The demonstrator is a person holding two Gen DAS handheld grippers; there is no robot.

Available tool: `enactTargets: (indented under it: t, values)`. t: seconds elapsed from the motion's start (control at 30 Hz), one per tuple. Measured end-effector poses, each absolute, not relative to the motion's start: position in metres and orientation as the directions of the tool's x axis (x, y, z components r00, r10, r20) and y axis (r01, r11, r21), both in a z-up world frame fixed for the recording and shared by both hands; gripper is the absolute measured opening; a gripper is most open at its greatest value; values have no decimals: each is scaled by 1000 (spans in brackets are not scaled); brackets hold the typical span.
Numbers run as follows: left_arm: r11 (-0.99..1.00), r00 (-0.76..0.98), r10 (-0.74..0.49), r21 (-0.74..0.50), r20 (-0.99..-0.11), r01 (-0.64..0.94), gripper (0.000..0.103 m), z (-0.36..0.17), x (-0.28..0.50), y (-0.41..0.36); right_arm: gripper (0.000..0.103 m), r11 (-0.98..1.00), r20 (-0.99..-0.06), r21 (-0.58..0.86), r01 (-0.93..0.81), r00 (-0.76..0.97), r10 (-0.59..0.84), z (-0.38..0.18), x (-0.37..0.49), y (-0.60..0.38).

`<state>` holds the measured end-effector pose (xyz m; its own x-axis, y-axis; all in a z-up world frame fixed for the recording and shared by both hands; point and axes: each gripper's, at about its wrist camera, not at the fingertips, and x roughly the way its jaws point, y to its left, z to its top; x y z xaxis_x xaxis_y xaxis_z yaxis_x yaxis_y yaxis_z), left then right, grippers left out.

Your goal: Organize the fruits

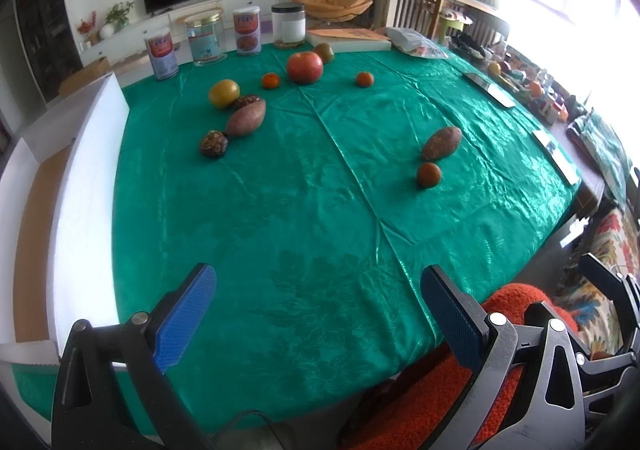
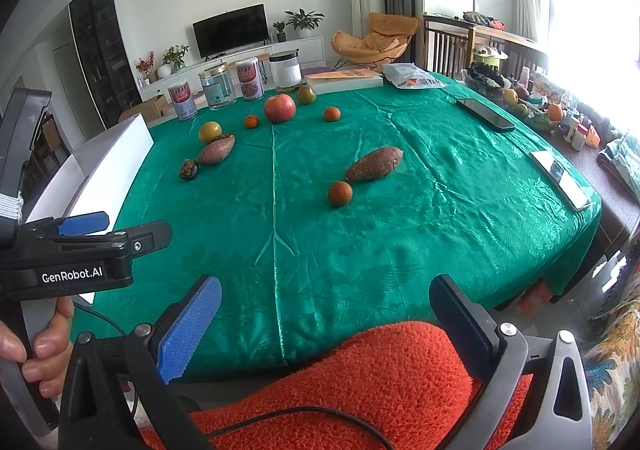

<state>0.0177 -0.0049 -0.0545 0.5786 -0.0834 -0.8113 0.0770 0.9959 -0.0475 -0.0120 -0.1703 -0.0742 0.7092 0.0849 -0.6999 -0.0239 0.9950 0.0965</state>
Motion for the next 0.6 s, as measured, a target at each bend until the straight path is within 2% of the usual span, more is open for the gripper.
enactTargets:
  t: [0.43,0.6]
  values:
    - [996,579,-83,-47,-811,78,102,-55,18,-5,103,995,-700,93,-24,710,82,-74,-12,-170]
    - [996,579,-79,-44,-811,75,102,-53,19,-4,103,998,-687,55,9,726,31,-67,-13,-178]
